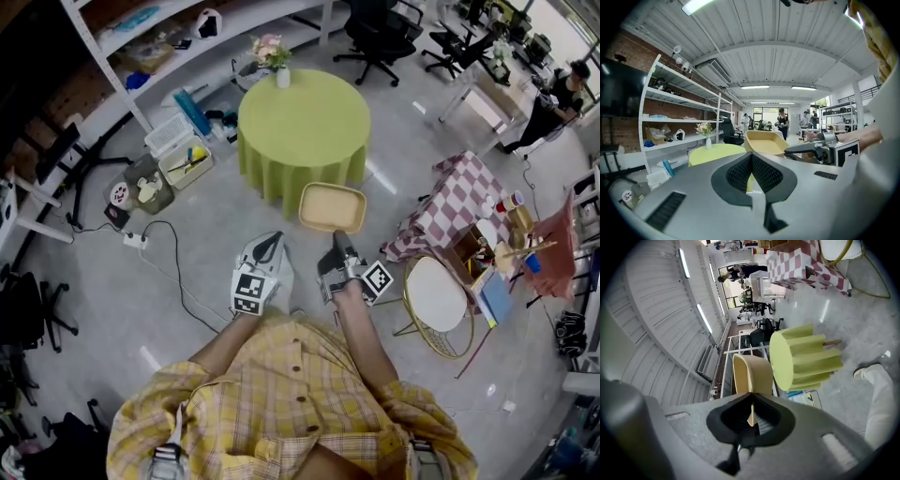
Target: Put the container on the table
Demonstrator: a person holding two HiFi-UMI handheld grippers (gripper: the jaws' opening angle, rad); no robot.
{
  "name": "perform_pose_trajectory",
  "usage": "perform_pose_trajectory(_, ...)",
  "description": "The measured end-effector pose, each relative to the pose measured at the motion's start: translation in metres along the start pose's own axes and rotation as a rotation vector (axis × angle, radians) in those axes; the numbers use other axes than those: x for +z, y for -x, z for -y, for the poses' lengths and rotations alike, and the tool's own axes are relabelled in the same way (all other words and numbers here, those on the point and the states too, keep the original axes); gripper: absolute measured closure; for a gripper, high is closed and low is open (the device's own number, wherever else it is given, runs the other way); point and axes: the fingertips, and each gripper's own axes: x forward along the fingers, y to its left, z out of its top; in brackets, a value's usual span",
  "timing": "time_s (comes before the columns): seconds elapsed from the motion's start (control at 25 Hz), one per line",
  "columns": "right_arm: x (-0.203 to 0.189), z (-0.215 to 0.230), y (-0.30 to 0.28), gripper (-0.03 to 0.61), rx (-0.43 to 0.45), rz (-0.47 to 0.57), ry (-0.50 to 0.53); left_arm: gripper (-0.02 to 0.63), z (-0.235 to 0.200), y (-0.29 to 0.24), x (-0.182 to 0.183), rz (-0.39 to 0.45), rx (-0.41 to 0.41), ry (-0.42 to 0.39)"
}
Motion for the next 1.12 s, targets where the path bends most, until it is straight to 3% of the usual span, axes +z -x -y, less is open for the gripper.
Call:
perform_pose_trajectory(0.52,0.021,0.012,-0.077,0.565,-0.030,-0.044,-0.018,0.609,-0.042,-0.065,0.003,-0.013,0.016,0.015)
perform_pose_trajectory(1.12,0.047,-0.002,-0.217,0.565,-0.049,-0.052,-0.023,0.609,-0.145,-0.162,0.039,-0.020,0.024,0.026)
